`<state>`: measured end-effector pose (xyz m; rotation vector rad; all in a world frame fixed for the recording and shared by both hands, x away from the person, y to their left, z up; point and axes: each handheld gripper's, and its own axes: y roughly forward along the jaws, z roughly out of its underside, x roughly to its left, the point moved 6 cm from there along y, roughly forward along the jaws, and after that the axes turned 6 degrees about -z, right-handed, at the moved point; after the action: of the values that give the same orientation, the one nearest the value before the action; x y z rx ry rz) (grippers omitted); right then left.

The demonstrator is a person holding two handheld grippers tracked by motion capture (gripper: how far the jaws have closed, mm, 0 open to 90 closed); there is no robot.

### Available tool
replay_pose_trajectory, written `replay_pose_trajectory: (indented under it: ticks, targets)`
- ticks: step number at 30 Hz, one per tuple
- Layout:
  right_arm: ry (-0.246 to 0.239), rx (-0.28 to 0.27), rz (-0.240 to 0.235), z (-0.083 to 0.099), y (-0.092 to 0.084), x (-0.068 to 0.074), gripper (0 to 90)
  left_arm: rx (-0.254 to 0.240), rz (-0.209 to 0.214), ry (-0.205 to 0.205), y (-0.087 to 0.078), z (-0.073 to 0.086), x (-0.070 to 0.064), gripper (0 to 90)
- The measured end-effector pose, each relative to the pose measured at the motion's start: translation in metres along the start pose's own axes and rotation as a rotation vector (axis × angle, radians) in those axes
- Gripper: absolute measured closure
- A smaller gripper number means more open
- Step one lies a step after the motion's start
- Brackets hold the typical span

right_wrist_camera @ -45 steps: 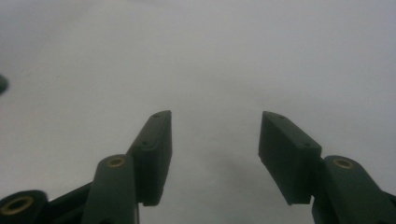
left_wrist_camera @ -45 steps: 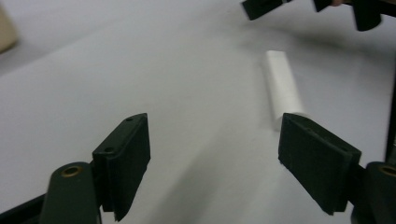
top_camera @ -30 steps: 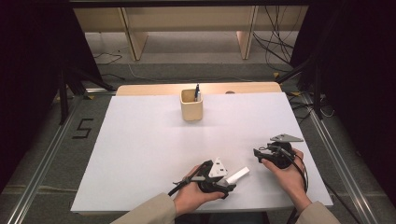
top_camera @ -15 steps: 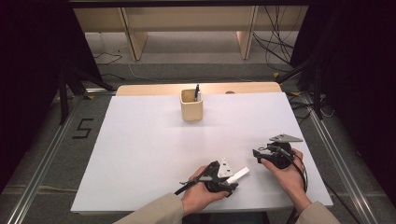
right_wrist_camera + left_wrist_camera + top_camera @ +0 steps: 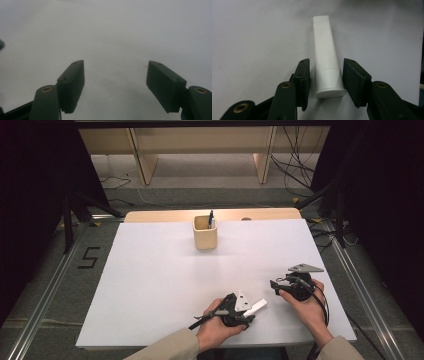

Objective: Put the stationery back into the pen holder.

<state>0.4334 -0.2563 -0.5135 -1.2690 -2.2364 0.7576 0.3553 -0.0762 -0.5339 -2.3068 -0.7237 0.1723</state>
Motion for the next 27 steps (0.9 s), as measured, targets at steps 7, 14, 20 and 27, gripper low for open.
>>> replay_pose_trajectory:
  ticks: [7,14,20,27]
  targets:
    - [-0.001,0.0,-0.002,-0.0001,0.0003,0.0003,31.7,-0.006,-0.003,-0.01,0.0007,-0.0006,-0.0017,60.5]
    - [-0.002,-0.001,-0.003,-0.0002,0.0001,0.0004,31.7,-0.005,-0.007,-0.013,0.0002,-0.0003,-0.003,64.5]
    - [-0.002,-0.002,-0.004,-0.0001,0.0002,0.0004,31.7,-0.004,-0.017,-0.015,0.0001,-0.0004,-0.004,65.4]
    - [-0.003,-0.003,-0.006,-0.0001,0.0003,0.0004,31.7,-0.012,-0.021,-0.003,-0.0003,-0.001,-0.0046,66.2]
